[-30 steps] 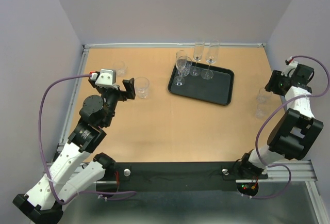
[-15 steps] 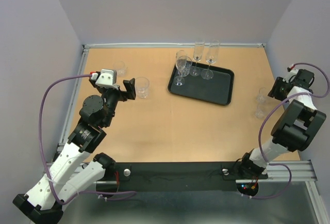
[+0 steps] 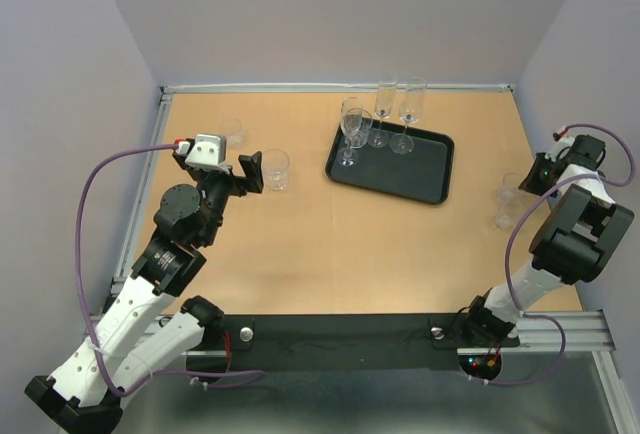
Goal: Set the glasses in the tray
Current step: Grab a glass with a robot arm, then place the glass into the tray
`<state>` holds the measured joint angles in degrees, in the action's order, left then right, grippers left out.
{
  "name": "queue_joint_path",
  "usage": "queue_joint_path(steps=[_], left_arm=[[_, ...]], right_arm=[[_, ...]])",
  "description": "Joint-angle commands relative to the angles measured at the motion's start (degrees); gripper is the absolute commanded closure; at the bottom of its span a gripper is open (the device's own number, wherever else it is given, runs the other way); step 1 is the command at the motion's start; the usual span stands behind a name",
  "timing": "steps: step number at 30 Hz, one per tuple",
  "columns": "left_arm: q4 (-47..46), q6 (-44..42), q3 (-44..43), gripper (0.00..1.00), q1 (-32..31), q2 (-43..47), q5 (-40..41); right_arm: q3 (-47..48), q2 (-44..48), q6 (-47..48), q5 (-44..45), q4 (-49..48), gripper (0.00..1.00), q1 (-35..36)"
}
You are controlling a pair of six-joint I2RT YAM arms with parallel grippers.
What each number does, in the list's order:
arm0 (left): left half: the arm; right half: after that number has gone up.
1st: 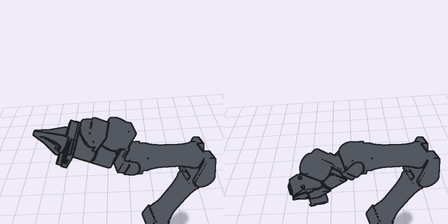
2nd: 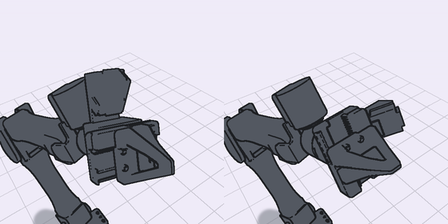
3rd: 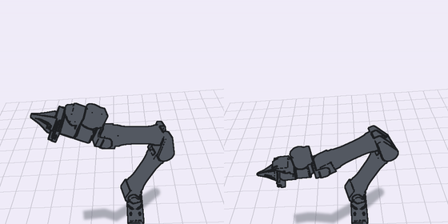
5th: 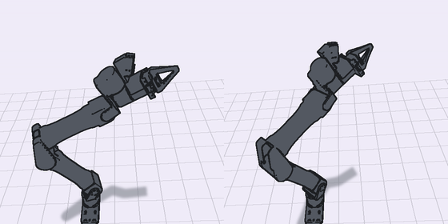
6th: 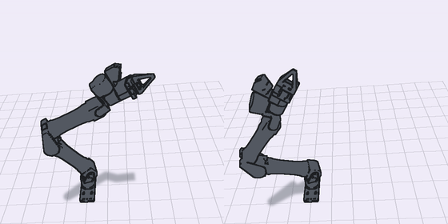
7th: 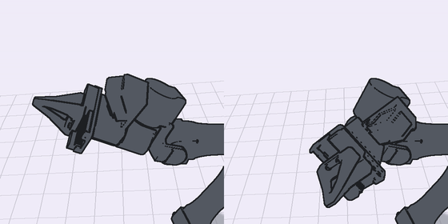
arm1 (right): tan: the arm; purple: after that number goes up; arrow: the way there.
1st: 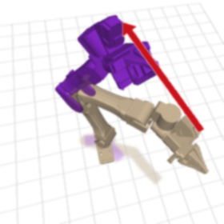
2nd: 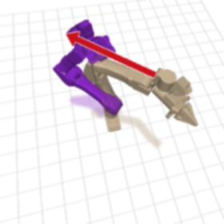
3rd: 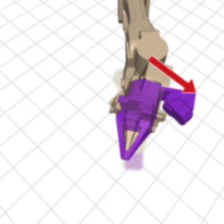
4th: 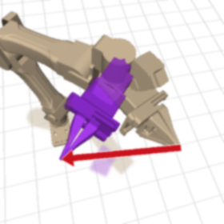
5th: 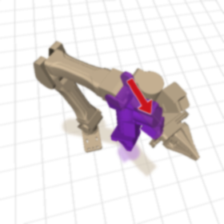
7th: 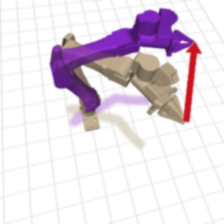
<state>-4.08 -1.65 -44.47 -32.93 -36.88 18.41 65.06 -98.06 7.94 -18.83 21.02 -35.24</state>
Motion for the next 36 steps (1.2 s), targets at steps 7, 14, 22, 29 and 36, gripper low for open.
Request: queue_joint_path(steps=[7, 14, 22, 29, 36], left_arm=[[-3.7, -0.1, 0.6, 0.01, 0.2, 0.3, 0.1], [-3.7, -0.1, 0.7, 0.01, 0.2, -0.5, 0.1], [-3.8, -0.1, 0.8, 0.01, 0.2, -1.8, 0.2], [-3.8, 0.0, 0.8, 0.01, 0.2, -2.7, 0.6], [-3.8, -0.3, 0.9, 0.01, 0.2, -3.1, 1.4]], right_arm=[[5.5, -0.4, 0.1, -6.6, 0.1, 0.96, -0.4], [8.9, -0.7, 0.8, -16.6, 0.1, 0.98, -0.3], [11.8, -2.7, 1.7, -21.9, 0.0, 0.98, 2.5], [17.1, -6.3, 1.4, -21.0, 0.2, 0.98, 10.4], [23.9, -11.6, 1.4, -16.3, 1.2, 0.97, 18.7]])
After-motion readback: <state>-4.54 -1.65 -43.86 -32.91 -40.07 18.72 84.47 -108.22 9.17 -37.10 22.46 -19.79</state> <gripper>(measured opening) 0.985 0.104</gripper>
